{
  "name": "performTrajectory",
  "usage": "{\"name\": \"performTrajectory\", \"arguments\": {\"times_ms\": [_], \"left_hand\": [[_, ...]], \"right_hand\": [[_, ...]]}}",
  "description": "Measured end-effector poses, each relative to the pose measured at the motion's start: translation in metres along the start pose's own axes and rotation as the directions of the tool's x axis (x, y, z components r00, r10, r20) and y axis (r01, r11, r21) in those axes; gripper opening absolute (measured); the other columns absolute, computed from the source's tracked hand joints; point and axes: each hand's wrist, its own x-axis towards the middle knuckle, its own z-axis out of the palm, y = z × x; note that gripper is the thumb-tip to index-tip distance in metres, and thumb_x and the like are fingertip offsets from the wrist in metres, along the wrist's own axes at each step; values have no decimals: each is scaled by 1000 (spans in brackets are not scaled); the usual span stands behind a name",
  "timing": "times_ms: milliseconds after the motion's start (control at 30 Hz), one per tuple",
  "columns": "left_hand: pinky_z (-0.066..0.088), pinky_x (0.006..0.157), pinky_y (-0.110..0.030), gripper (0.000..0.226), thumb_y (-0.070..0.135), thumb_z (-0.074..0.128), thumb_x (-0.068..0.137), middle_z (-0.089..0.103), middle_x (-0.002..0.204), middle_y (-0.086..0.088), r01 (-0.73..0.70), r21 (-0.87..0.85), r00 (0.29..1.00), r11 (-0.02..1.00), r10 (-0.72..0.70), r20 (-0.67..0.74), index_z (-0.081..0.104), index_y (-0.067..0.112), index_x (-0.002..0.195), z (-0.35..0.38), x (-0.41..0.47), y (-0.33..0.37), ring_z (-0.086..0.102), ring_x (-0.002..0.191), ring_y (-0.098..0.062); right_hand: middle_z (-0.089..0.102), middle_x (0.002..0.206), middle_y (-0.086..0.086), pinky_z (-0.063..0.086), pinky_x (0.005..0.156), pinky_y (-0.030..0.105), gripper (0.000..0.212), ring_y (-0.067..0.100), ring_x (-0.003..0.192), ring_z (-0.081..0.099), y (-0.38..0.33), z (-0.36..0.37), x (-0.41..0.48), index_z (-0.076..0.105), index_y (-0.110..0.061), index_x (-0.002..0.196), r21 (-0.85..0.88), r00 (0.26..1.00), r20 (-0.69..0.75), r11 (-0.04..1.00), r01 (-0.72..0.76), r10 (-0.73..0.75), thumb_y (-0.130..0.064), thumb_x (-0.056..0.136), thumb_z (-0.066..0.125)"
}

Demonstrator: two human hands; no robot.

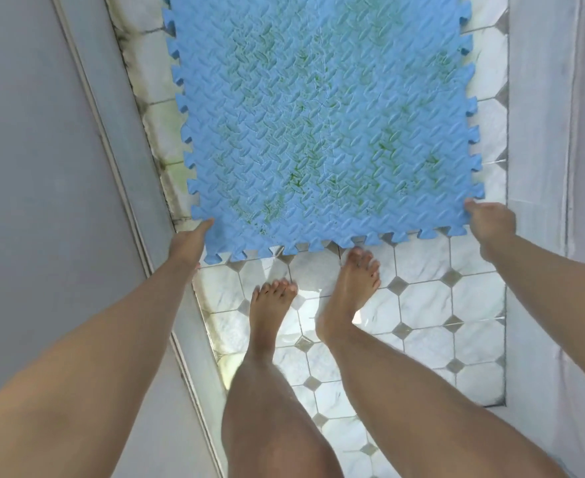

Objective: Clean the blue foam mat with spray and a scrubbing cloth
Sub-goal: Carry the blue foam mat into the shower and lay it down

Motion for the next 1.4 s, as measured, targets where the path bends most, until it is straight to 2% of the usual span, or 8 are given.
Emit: {"name": "performTrajectory", "arguments": {"times_ms": [100,233,433,633,733,933,1133,1400], "left_hand": [[48,62,-31,54,48,82,81,56,93,-2,-106,-96,992,990,98,-79,50,11,105,-30,-32,11,64,91,-27],[62,52,-36,75,35,90,78,70,126,-17,-126,-177,992,976,119,-45,57,-5,132,-76,-89,32,74,93,-31],[60,45,-31,68,29,91,78,73,114,-19,-276,-16,959,961,274,-74,57,-6,127,-138,-213,96,74,76,-25],[60,42,-34,65,32,92,76,72,113,-17,-468,289,878,835,477,44,61,-2,121,-151,-334,154,76,88,-32],[59,39,-33,53,33,93,75,74,106,-14,-567,453,813,688,556,171,67,1,108,-130,-394,168,75,81,-31],[64,67,-58,55,39,97,67,77,93,-21,-652,670,741,354,486,464,72,2,99,-67,-475,146,76,75,-34],[64,60,-56,53,49,94,62,56,59,-7,-753,635,555,-172,353,754,64,6,72,36,-552,53,67,63,-28],[61,42,-39,33,20,87,83,61,79,-14,-759,374,417,-533,44,908,68,-5,91,130,-675,-166,67,74,-29]], "right_hand": [[66,96,7,49,65,27,41,25,84,61,0,-35,-44,70,-10,103,246,996,66,967,-72,58,-46,83,68],[67,97,11,57,73,40,27,23,81,64,18,-79,-99,64,-20,82,490,985,125,855,-169,123,-44,79,76],[58,77,5,48,49,25,30,15,61,55,80,-150,-211,64,-15,86,674,955,218,675,-298,203,-36,79,83],[68,92,13,58,66,31,20,19,71,66,162,-194,-363,63,-13,85,826,866,262,365,-429,425,-24,84,80],[62,83,9,53,48,22,18,5,49,62,204,-202,-445,58,-13,80,885,784,299,149,-441,544,-13,90,73],[71,106,23,60,75,39,20,27,75,65,326,-152,-612,70,-11,99,830,547,532,-270,-488,646,-19,84,79],[55,82,18,56,39,32,22,30,44,65,366,-112,-769,59,-2,97,687,311,719,-706,-173,622,-14,87,75],[61,101,15,55,41,27,37,24,66,57,392,-44,-889,52,-18,108,490,68,830,-780,389,554,-6,84,77]]}}
